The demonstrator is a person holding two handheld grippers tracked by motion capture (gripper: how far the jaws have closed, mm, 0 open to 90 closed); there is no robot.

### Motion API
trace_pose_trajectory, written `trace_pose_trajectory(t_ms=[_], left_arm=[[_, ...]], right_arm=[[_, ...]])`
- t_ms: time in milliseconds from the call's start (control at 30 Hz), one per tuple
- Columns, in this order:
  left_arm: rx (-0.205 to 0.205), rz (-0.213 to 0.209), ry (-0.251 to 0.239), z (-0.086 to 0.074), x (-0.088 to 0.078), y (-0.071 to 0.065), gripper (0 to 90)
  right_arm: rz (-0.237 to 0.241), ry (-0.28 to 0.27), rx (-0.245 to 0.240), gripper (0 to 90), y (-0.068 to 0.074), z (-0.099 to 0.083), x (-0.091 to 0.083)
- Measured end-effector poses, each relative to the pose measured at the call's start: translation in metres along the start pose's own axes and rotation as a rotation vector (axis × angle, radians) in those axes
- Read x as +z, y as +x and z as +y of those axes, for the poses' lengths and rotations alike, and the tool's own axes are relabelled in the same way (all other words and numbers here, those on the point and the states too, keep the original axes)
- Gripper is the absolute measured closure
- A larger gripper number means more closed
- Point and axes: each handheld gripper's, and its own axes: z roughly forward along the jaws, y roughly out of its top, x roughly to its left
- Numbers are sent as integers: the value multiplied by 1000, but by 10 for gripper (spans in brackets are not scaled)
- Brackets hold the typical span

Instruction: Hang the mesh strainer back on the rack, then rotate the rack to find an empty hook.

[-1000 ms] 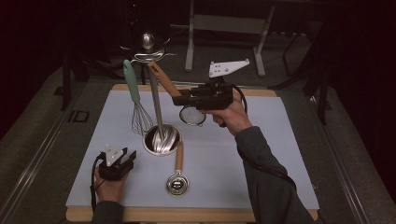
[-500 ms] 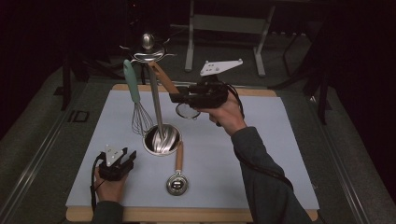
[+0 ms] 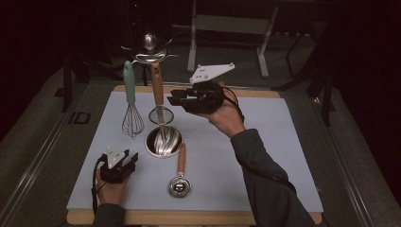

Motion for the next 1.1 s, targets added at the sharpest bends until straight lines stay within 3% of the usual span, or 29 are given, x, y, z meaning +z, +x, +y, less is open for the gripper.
trace_pose_trajectory(t_ms=[433, 833, 1100], left_arm=[[-3, 0, 0, 0, 0, 0, 606], [-6, 3, -8, 0, -1, 0, 612], [-22, 4, -12, 0, -1, 1, 634]], right_arm=[[-29, 56, -62, 784, 2, -4, 1], [-89, 154, -114, 776, 2, -23, -5], [-112, 196, -112, 771, 1, -42, -11]])
